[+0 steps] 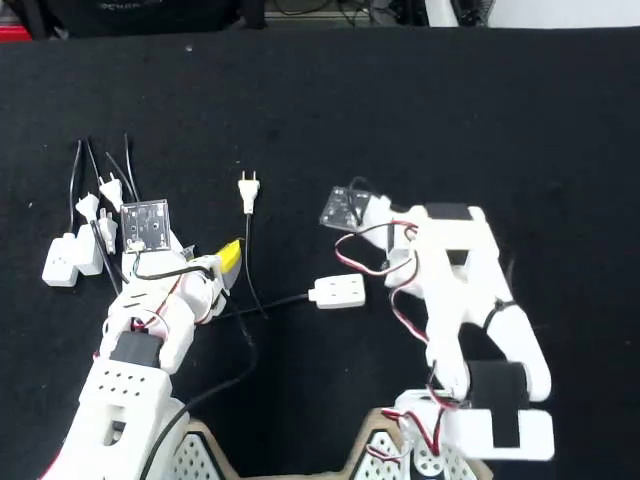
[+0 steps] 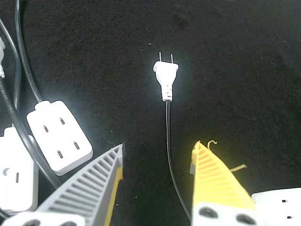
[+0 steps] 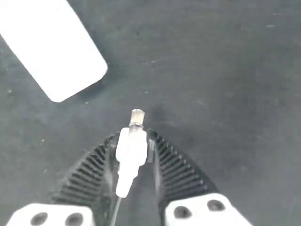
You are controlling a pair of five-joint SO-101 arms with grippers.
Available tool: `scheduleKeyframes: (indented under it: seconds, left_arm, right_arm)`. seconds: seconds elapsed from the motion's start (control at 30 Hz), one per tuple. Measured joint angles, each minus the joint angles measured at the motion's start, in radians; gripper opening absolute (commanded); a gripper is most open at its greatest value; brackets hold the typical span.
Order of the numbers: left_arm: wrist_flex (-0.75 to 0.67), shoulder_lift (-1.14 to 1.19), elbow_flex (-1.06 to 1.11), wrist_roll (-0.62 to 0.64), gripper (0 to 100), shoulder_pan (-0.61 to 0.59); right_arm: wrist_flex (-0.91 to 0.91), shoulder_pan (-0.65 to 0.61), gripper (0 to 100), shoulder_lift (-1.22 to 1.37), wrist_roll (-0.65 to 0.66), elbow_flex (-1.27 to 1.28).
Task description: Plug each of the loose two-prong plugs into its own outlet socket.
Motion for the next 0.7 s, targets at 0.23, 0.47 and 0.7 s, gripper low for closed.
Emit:
scheduleKeyframes:
  seconds: [0.23,0.47,0.7]
  left_arm:
    - [0.0,0.0,0.0,0.0,23,0.0]
    - [0.0,0.0,0.0,0.0,23,0.0]
    - [0.0,0.0,0.0,0.0,23,0.0]
  right_arm:
    - [0.0,0.044,1.6,0.055,0.005,0.0]
    - [0.0,0.14,10.9,0.055,0.0,0.005]
    - [-0.002,0.149,13.5,0.06,-0.014,0.041]
